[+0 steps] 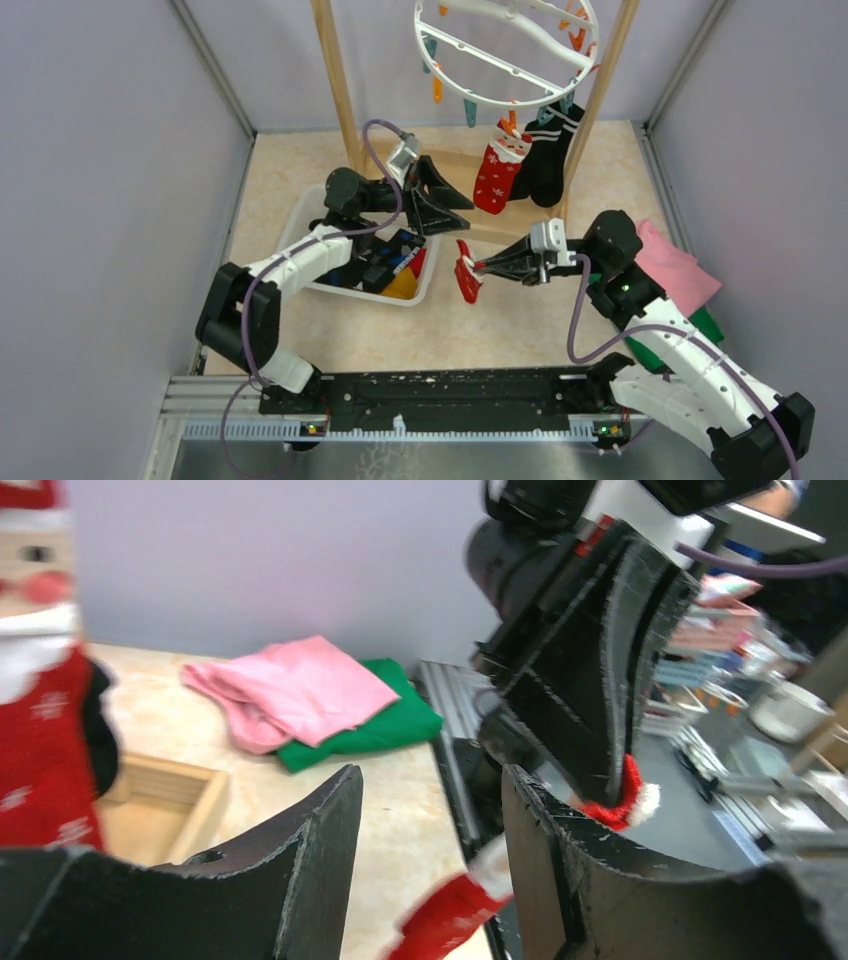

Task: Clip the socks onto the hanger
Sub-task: Pick up the sock from the bin.

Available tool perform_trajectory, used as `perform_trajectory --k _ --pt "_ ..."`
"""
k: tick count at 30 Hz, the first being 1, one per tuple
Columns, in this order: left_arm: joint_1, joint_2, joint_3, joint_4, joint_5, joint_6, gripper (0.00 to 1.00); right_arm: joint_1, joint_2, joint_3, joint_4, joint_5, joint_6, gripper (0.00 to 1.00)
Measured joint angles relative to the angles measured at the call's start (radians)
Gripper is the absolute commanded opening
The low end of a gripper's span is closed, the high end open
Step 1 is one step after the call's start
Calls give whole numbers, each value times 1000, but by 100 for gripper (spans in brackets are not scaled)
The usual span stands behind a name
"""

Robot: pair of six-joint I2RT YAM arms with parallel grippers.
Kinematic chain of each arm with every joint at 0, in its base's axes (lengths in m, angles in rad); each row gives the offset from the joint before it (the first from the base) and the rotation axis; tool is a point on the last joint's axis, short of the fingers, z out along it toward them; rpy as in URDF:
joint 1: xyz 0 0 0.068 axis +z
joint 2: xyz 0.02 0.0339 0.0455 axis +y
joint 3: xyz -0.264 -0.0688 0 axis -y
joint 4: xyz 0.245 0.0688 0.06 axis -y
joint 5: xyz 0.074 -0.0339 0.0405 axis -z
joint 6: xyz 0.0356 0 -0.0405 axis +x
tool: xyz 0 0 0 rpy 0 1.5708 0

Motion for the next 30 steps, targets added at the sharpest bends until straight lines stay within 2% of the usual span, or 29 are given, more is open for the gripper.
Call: perform_trajectory --k 8,12,15,17,24,27,30 --pt "132 -173 -79 -310 -163 220 64 0 -25 -2 20 67 74 0" --pt "153 -244 -86 -436 -204 306 68 -3 -28 -3 64 101 142 0" --pt "153 -280 -85 -473 -237 335 76 -9 -32 -13 93 140 187 0" --pt "153 -293 -84 -486 -280 336 78 -11 -37 -21 95 183 216 0" --pt "140 -253 2 -498 -470 262 76 -14 -59 -37 79 328 279 0" --pt "104 -187 119 -537 -526 292 76 -14 -64 -48 84 372 295 0" --pt "76 -110 232 -555 -523 357 78 -14 -68 -62 85 409 307 0"
